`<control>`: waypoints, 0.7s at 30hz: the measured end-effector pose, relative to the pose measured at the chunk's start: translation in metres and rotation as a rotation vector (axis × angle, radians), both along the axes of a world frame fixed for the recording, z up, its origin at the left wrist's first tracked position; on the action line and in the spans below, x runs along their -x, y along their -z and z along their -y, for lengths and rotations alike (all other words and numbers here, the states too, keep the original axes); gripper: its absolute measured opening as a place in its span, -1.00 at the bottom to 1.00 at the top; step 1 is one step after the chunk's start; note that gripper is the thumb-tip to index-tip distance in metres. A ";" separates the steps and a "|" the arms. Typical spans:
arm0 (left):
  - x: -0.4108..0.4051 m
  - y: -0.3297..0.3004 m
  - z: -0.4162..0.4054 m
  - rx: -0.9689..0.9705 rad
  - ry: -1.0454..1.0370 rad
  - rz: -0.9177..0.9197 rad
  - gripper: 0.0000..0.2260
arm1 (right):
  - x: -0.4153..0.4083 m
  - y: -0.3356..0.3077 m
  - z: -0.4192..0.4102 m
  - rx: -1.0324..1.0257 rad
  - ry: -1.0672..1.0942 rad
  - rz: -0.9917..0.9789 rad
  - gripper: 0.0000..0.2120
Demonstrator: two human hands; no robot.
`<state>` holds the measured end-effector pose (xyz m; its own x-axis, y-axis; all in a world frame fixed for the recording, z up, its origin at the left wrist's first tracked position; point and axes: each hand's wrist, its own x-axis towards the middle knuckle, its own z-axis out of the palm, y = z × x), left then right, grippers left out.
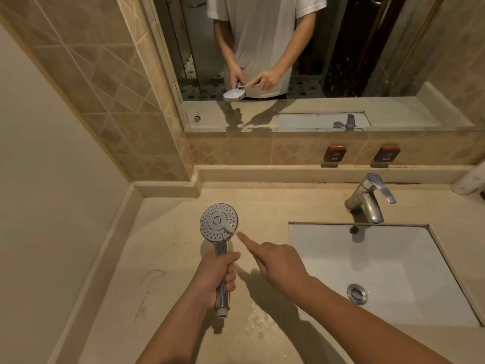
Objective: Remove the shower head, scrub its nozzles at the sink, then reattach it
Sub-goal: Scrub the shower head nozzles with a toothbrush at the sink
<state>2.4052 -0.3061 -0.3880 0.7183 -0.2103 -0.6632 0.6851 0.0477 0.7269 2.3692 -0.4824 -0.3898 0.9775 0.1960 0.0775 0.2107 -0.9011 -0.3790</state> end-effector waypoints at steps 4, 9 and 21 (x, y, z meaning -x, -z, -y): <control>0.001 0.002 -0.001 0.012 0.008 -0.011 -0.78 | -0.004 0.005 0.012 -0.036 0.085 -0.002 -0.43; 0.001 0.002 -0.002 -0.002 0.018 -0.030 -0.79 | 0.010 0.011 -0.004 -0.057 -0.032 -0.028 -0.41; 0.001 -0.005 -0.001 -0.031 0.040 -0.021 -0.81 | 0.004 0.008 0.007 -0.060 0.028 0.018 -0.45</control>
